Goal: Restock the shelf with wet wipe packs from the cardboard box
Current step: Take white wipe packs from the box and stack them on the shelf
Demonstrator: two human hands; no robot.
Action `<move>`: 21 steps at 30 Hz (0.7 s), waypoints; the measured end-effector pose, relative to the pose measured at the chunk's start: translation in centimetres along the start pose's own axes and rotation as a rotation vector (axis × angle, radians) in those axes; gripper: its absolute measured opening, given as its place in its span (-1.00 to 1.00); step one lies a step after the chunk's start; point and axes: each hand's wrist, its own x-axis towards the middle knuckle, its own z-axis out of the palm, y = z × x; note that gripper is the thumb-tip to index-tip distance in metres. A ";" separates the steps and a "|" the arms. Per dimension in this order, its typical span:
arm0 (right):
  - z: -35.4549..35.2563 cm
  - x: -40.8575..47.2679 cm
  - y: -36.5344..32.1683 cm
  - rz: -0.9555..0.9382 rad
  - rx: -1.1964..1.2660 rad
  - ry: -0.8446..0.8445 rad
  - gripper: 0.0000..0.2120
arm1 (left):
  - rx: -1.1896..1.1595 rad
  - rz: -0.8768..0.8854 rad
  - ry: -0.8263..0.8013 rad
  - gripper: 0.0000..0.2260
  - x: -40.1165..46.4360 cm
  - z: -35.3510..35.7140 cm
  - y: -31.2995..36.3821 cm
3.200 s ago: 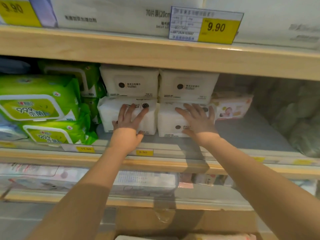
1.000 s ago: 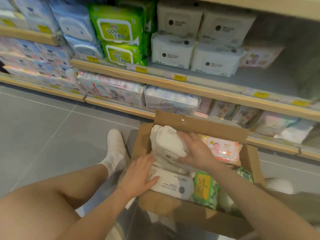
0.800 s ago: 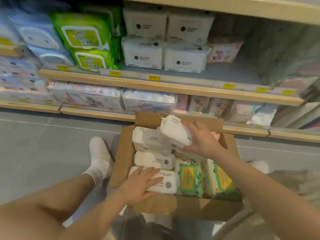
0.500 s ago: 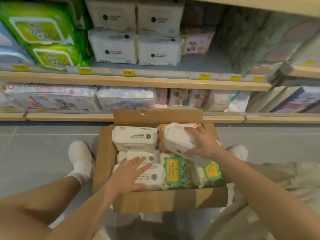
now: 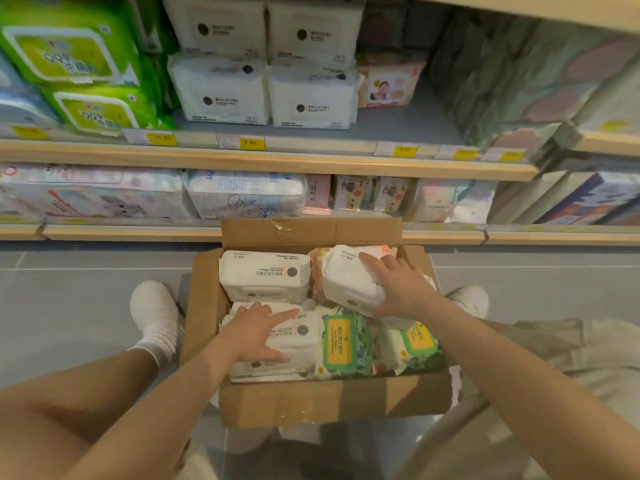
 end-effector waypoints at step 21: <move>-17.0 7.2 -5.1 -0.224 0.067 0.318 -0.02 | 0.105 -0.218 0.539 -0.21 -8.0 -16.0 -8.3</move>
